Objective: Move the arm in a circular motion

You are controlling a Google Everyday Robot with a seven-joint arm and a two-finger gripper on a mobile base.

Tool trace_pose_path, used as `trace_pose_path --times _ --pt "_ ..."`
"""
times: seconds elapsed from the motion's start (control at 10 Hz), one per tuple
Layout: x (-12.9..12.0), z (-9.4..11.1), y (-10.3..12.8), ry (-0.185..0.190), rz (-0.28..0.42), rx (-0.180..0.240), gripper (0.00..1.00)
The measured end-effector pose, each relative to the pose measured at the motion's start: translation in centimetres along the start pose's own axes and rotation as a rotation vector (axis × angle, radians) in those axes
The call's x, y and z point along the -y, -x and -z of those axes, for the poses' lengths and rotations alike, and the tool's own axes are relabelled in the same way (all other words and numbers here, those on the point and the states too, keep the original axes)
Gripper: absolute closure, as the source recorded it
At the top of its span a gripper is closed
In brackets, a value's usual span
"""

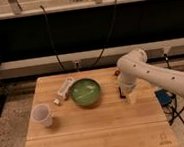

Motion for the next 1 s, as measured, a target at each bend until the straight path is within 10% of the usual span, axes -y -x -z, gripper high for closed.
trace_pose_path --times 1.0 --pt "-0.32 -0.1 0.75 -0.001 0.003 0.017 0.2"
